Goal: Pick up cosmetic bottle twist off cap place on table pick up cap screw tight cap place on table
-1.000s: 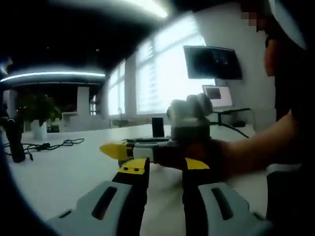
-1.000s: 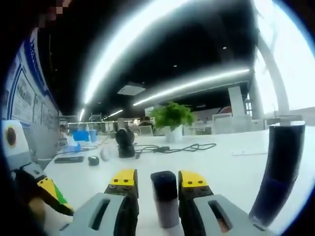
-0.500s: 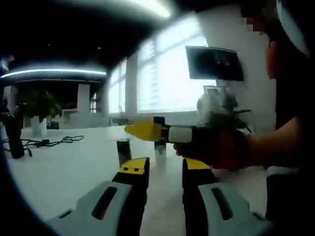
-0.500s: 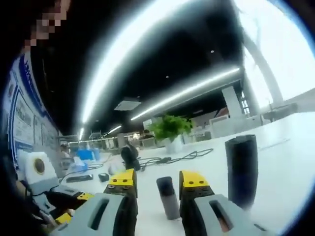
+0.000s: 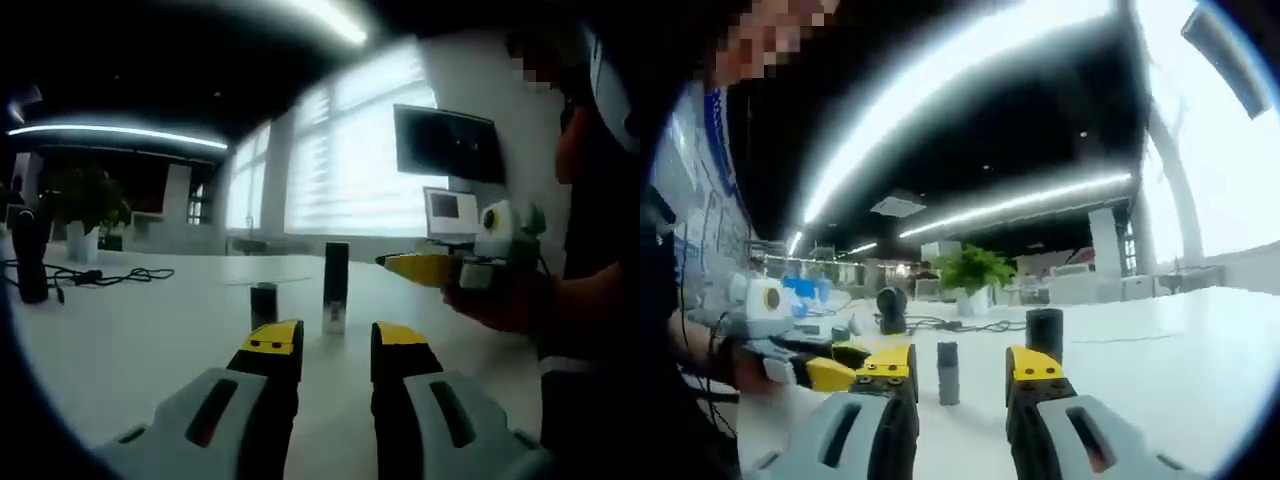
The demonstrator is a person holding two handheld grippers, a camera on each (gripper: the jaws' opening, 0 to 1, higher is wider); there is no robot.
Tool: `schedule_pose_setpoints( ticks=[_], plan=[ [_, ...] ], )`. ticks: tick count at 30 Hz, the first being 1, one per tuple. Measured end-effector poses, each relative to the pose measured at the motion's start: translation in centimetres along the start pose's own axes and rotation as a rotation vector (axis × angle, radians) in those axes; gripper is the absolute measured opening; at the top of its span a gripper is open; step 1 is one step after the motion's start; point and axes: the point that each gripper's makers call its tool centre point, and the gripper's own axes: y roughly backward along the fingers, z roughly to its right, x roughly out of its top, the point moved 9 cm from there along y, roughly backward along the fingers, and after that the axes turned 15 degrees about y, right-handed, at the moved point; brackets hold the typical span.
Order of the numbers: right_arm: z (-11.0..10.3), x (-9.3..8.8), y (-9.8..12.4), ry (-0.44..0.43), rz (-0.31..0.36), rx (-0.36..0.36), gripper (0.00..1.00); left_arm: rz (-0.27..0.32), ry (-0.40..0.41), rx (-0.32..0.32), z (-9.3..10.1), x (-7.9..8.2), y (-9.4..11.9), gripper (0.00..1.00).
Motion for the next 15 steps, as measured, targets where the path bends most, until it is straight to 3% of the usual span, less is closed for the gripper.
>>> schedule_pose_setpoints(
  ticks=[5, 7, 8, 10, 15],
  plan=[
    [-0.1, -0.6, 1.4, 0.007, -0.042, 0.018, 0.25, 0.0, 0.01, 0.016, -0.4, 0.0, 0.0, 0.17],
    [0.0, -1.3, 1.8, -0.124, -0.03, -0.003, 0.25, 0.01, 0.013, 0.016, -0.6, 0.2, 0.1, 0.17],
    [0.0, -1.7, 1.9, -0.146, -0.033, -0.003, 0.25, 0.013, 0.013, 0.015, -0.6, 0.2, 0.1, 0.17],
    [0.2, -1.9, 1.8, -0.119, -0.058, -0.002, 0.25, 0.007, 0.01, 0.017, -0.5, 0.1, 0.1, 0.17],
    [0.4, -2.1, 1.9, -0.143, -0.058, 0.0, 0.25, 0.002, -0.01, 0.021, -0.2, 0.0, 0.0, 0.17]
  ],
)
